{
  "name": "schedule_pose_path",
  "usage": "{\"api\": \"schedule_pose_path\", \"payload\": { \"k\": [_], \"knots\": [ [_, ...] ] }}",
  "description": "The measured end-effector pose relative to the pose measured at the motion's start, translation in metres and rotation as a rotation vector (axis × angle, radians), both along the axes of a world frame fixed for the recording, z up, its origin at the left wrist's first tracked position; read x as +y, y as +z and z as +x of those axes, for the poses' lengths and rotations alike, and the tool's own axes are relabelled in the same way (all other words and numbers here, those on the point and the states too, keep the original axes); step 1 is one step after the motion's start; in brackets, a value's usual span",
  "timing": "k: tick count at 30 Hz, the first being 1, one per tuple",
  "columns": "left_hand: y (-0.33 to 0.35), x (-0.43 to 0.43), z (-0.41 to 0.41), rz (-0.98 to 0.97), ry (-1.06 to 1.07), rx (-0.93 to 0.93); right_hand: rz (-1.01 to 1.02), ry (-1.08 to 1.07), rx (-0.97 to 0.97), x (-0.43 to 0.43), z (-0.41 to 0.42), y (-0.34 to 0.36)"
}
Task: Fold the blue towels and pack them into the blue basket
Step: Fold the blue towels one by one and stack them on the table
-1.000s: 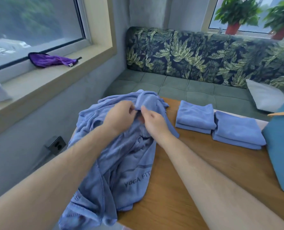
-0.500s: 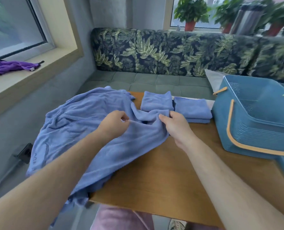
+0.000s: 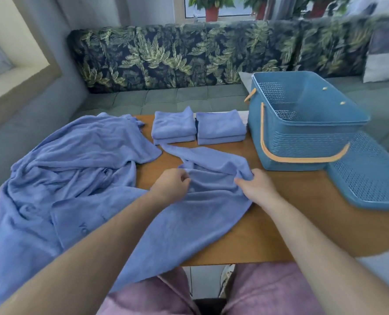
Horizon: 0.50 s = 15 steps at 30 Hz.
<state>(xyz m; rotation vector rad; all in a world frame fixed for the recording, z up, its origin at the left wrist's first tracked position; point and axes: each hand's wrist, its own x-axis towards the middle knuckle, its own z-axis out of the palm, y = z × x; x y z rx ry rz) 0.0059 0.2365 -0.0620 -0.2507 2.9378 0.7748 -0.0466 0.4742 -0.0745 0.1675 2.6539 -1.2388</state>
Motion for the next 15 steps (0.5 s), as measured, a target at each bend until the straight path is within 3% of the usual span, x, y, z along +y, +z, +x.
{"api": "schedule_pose_path", "payload": {
  "k": [3, 6, 9, 15],
  "knots": [
    [-0.01, -0.001, 0.0, -0.076, 0.104, 0.072, 0.113, -0.082, 0.003, 0.006, 0.014, -0.009],
    [-0.018, -0.002, 0.001, -0.232, 0.27, 0.027, 0.253, -0.037, 0.064, 0.005, 0.026, -0.014],
    [-0.02, -0.008, -0.006, -0.243, 0.301, -0.028, 0.2, -0.002, 0.065, 0.001, 0.034, -0.015],
    [-0.007, -0.016, -0.016, 0.224, 0.316, -0.035, -0.019, 0.016, 0.121, -0.004, 0.046, -0.01]
  ]
}}
